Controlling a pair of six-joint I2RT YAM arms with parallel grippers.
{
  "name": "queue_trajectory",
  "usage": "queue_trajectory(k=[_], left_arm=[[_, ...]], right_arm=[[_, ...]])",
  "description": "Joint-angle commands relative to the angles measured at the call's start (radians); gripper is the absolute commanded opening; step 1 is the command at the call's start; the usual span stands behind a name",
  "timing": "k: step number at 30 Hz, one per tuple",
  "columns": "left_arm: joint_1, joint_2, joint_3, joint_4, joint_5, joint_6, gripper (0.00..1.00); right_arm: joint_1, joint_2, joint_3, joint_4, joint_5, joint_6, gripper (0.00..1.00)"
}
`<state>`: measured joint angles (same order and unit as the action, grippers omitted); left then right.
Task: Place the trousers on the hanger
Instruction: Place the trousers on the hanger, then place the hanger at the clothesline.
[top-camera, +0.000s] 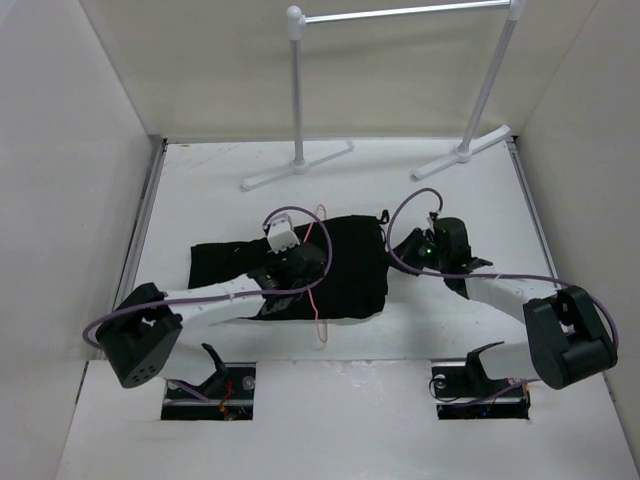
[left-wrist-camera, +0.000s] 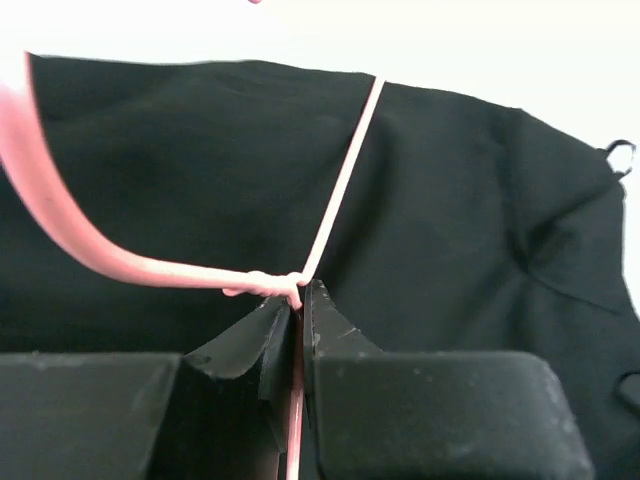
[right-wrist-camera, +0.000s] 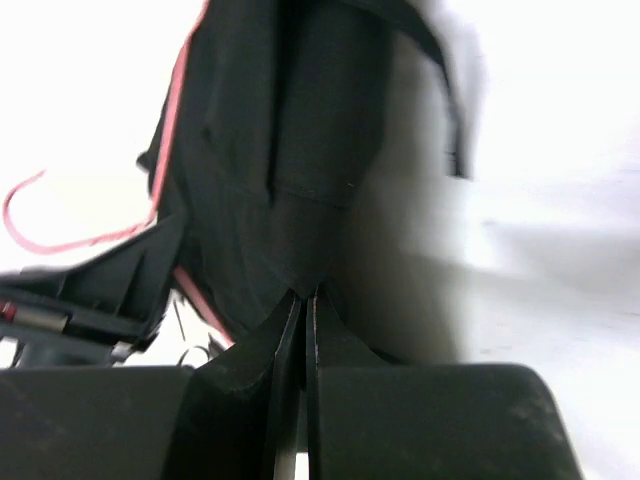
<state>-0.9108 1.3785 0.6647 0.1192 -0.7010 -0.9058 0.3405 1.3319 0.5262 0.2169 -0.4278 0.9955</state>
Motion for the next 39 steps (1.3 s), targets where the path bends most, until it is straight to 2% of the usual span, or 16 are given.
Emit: queue_trajectory(k=[1, 7, 19, 21, 25, 28, 31, 34, 39], left_arm=[[0.025, -0.097, -0.025, -0.09, -0.071, 0.071, 0.0], [0.063, -0.179, -0.037, -0.147, -0.06, 0.136, 0.0], [0.079, -0.164, 0.055, -0.124, -0.057, 0.28, 0.0], [0.08, -0.182, 0.088, -0.133, -0.055, 0.291, 0.0], [0.08, -0.236, 0.205, -0.19, -0.035, 0.306, 0.0], [0.076, -0.251, 0.358, -0.285, -0.019, 0.33, 0.0], [0.065, -0.245, 0.533, -0.37, 0.011, 0.386, 0.0], [0.043, -0.207, 0.726, -0.462, 0.044, 0.448, 0.0], [0.026, -0.119, 0.981, -0.556, 0.168, 0.492, 0.0]], right_arm=[[-0.044, -0.02, -0.015, 0.001, -0.014, -0.006, 0.05], [-0.087, 0.006, -0.011, -0.017, 0.0, -0.031, 0.06], [-0.079, 0.081, -0.009, -0.027, 0.069, -0.029, 0.09], [-0.079, 0.07, -0.014, -0.03, 0.078, -0.024, 0.16], [-0.079, -0.031, 0.007, -0.112, 0.098, -0.043, 0.51], [-0.079, -0.153, 0.052, -0.236, 0.11, -0.093, 0.65], [-0.085, -0.324, 0.142, -0.416, 0.145, -0.165, 0.72], [-0.08, -0.453, 0.295, -0.578, 0.172, -0.251, 0.75], [0.011, -0.501, 0.559, -0.649, 0.156, -0.299, 0.73]])
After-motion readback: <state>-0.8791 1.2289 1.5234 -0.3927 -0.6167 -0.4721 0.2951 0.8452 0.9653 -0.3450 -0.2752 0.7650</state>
